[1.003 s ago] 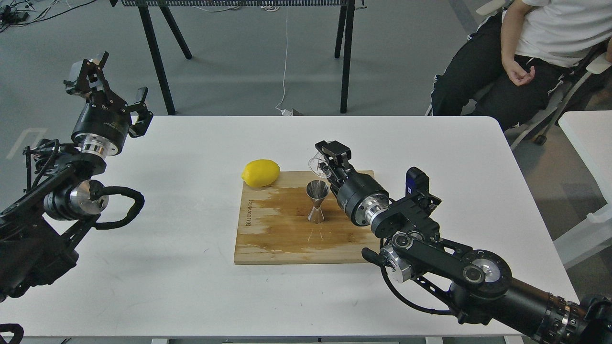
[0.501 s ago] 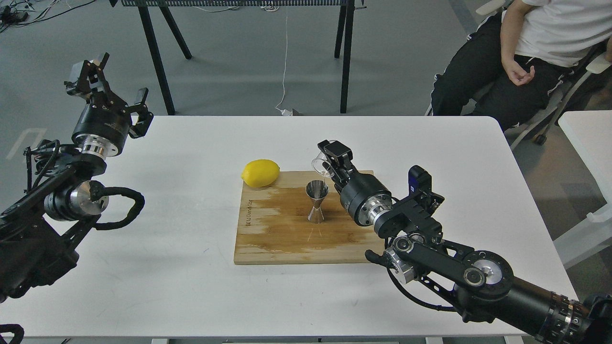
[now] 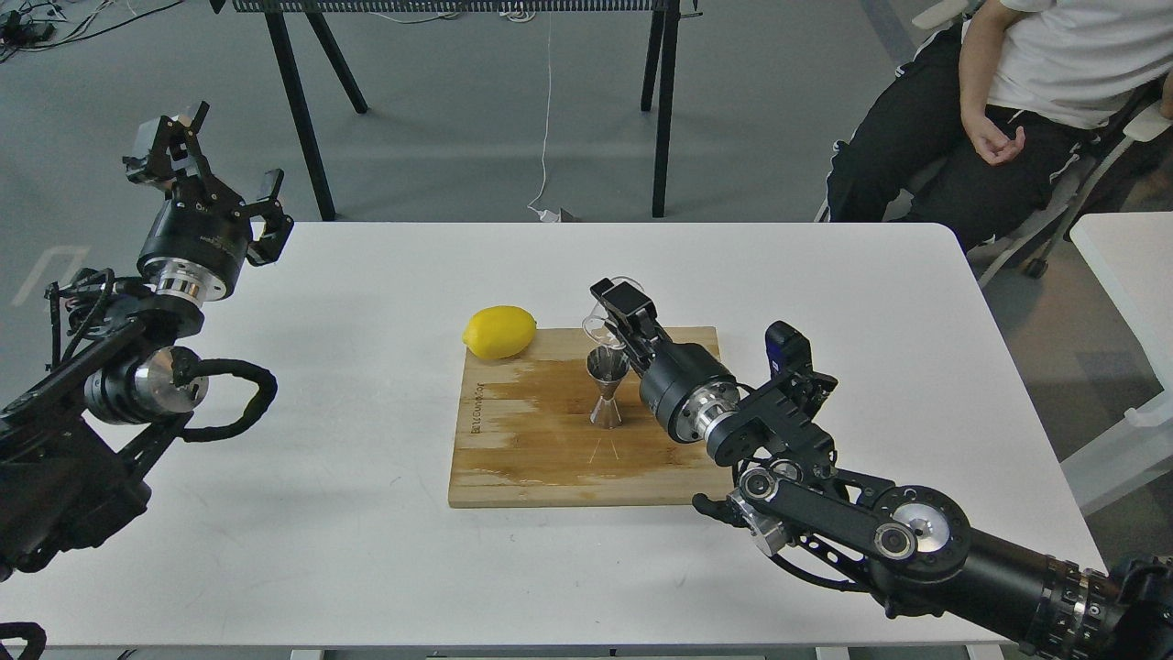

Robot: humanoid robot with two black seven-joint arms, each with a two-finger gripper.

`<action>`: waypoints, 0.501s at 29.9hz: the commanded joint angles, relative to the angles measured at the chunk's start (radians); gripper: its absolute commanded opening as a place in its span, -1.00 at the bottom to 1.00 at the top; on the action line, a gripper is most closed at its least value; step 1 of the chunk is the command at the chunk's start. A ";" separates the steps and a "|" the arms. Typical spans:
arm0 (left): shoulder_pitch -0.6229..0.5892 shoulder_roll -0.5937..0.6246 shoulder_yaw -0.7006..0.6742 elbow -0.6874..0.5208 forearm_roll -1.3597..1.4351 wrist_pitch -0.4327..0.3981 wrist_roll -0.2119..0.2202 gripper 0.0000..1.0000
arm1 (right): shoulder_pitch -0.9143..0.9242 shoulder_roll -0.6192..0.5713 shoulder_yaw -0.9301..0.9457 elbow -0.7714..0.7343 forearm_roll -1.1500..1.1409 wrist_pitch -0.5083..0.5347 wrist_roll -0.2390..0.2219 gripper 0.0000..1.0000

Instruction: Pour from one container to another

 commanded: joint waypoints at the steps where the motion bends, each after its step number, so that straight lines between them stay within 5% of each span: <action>1: 0.003 0.000 -0.001 0.000 -0.001 0.000 0.000 1.00 | -0.001 -0.003 0.000 -0.001 -0.033 0.000 0.006 -0.42; 15: 0.001 0.000 -0.003 0.000 -0.001 0.000 0.000 1.00 | -0.001 0.005 -0.041 -0.041 -0.096 0.000 0.058 -0.43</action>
